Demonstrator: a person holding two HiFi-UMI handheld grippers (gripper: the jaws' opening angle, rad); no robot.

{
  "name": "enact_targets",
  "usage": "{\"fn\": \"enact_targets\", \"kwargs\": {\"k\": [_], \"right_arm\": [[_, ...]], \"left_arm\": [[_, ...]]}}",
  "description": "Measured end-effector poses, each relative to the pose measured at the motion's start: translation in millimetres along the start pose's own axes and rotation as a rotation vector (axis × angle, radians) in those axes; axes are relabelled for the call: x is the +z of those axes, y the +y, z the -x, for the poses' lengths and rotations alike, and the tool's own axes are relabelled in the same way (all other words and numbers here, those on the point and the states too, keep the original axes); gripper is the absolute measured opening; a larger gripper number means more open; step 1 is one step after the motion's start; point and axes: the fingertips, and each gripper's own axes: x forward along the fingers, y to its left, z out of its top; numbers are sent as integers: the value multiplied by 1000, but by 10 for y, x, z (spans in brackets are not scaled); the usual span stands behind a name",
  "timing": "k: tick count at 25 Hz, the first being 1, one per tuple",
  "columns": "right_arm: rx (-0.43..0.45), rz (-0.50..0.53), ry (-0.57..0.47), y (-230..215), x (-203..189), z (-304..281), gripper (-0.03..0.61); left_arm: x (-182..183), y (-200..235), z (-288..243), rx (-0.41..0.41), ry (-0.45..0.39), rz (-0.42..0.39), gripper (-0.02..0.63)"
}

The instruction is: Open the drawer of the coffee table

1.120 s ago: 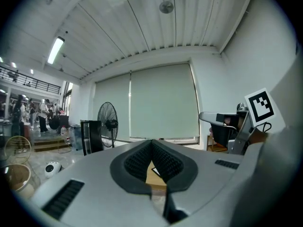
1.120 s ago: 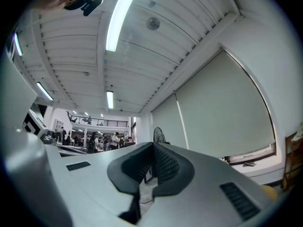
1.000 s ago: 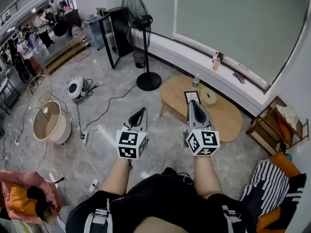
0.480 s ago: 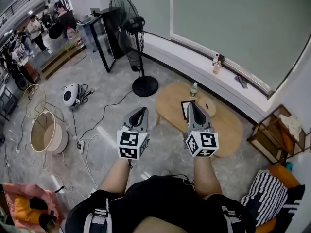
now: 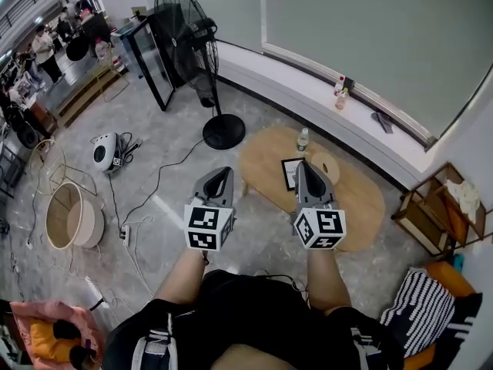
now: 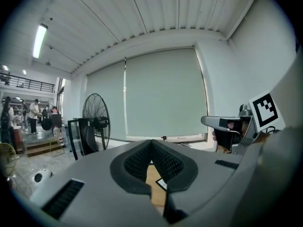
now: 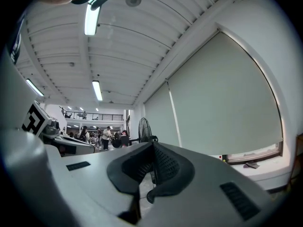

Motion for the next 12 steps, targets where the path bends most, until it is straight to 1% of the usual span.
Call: {"fn": "enact_targets", "kwargs": {"k": [3,7,12], "right_arm": [[-14,5,18,-114,-57,-88,15],[-37,40,41,-173,-109,-231,15],[-124,73,34,-329,-131,-533,15]], "left_arm": [[-22,-4,-177,-23,4,6,20],[-44,31,-434,-66,-3,23,20],[15,182,-899,-155,-30,14,20]]}}
